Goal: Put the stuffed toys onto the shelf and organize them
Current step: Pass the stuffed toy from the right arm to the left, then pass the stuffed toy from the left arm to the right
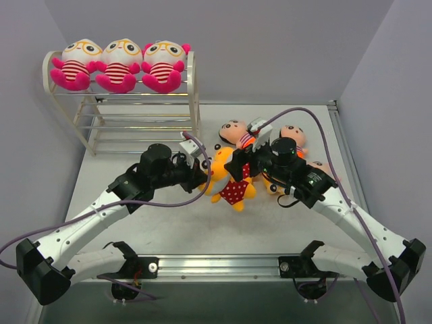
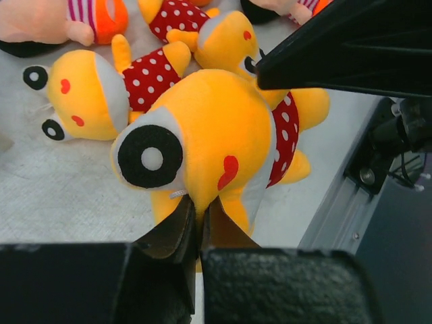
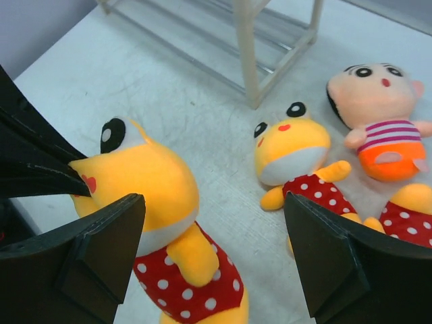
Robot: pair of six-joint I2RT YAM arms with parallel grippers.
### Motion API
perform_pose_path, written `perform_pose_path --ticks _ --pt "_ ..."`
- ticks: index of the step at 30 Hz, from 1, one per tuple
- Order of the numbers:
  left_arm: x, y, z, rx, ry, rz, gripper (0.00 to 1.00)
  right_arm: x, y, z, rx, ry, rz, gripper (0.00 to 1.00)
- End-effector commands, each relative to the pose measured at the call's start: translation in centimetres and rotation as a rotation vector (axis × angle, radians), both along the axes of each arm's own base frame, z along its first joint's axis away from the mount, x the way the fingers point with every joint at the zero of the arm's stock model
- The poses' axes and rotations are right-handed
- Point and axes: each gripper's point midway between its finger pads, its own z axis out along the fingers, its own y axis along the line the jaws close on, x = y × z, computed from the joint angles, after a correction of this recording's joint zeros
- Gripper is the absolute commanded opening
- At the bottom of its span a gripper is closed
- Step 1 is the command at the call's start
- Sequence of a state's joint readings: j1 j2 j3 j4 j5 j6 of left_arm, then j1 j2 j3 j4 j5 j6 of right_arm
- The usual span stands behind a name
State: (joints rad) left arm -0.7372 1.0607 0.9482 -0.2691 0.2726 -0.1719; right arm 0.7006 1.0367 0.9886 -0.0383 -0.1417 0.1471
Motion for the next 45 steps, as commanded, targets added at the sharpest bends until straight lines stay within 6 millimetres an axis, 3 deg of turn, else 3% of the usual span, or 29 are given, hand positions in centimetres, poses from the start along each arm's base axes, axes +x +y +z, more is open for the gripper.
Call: perform_pose_path --ticks 1,9,16,22,24,27,28,30,31,33,37,38,41,45 --pt "-2.0 -0.6 2.2 0.0 -0.039 -0.149 0.03 -1.5 2.0 -0.9 -0.067 0.023 0.205 0.86" --pt "-3.2 -0.4 3.1 0.021 -0.085 -0.227 0.02 -4.4 5.2 -1.6 0.0 0.113 0.447 0.84" --pt "-3.0 -0.2 3.1 0.045 -0.111 -0.23 0.02 -6.3 5.9 -1.6 0.016 0.145 0.563 0.82" --pt "-3.3 -0.4 3.8 0.033 -0.143 -0.259 0.02 -6.5 6.3 -3.2 0.007 0.194 0.582 0.79" --pt "-3.5 -0.5 3.8 0.029 -0.148 -0.271 0.02 -6.5 6.6 -3.4 0.008 0.199 0.585 0.74" --pt "-3.3 -0.4 3.5 0.038 -0.144 -0.261 0.03 -6.3 6.8 -3.3 0.016 0.192 0.589 0.57" --pt "-3.2 -0.4 3.4 0.041 -0.144 -0.253 0.03 -6.2 6.8 -3.2 0.02 0.189 0.586 0.4" --pt "-2.8 -0.1 3.2 0.05 -0.144 -0.226 0.05 -5.8 6.9 -3.1 0.023 0.178 0.566 0.24" --pt "-2.7 0.1 3.3 0.052 -0.151 -0.211 0.09 -5.6 6.8 -3.1 0.025 0.176 0.556 0.11" --pt "-1.8 0.6 3.3 0.051 -0.159 -0.139 0.14 -5.2 6.7 -3.0 0.029 0.167 0.528 0.0" --pt "-0.4 2.3 4.6 0.015 -0.19 0.02 0.41 -4.5 6.4 -3.1 0.046 0.175 0.467 0.0" --pt "-0.2 2.6 5.0 -0.003 -0.189 0.053 0.57 -4.1 6.4 -2.5 0.064 0.151 0.449 0.0" --pt "1.0 4.4 6.0 -0.042 -0.199 0.213 0.86 -2.6 5.7 -2.1 0.104 0.133 0.335 0.0" --pt "2.3 7.5 6.7 -0.084 -0.204 0.428 0.96 -0.5 4.7 -1.8 0.208 0.123 0.143 0.0"
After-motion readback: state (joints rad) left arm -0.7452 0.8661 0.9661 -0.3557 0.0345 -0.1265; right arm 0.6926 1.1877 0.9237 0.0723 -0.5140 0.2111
